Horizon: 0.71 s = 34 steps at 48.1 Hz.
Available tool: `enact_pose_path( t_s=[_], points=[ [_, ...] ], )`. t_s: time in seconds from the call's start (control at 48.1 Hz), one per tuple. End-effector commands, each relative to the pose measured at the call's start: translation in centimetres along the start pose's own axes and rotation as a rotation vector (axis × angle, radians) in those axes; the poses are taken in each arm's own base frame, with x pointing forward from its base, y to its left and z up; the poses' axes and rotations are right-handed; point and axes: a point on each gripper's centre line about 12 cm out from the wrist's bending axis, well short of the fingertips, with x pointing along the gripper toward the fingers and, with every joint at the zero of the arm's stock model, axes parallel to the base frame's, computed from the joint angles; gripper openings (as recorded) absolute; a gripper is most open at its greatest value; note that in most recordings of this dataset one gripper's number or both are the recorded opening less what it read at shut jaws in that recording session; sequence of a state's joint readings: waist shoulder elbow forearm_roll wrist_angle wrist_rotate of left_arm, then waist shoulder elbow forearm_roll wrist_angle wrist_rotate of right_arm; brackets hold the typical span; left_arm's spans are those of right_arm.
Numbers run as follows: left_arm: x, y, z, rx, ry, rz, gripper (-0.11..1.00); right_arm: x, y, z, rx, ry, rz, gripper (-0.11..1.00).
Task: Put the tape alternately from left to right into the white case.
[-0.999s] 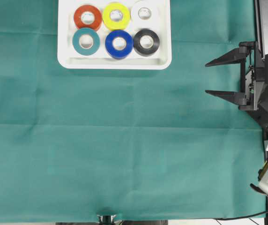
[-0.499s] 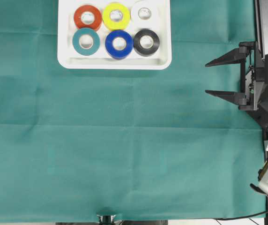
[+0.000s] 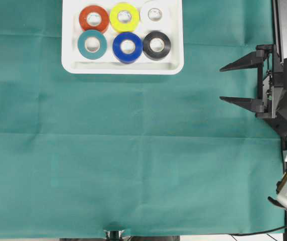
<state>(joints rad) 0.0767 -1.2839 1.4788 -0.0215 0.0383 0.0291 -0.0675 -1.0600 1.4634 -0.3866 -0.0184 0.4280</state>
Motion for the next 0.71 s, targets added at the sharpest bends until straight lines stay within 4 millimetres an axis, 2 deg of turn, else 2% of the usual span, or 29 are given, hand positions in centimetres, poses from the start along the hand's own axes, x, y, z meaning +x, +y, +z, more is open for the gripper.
enact_pose_path(
  t_s=[0.0,0.686],
  points=[
    [0.05,0.07,0.41,0.004,-0.008,0.005,1.0,0.03,0.02,0.41,0.004,-0.012,0.001,0.83],
    [0.11,0.09,0.37,0.005,-0.005,0.006,1.0,0.03,-0.12,0.42,0.007,-0.012,-0.007,0.83]
  ],
)
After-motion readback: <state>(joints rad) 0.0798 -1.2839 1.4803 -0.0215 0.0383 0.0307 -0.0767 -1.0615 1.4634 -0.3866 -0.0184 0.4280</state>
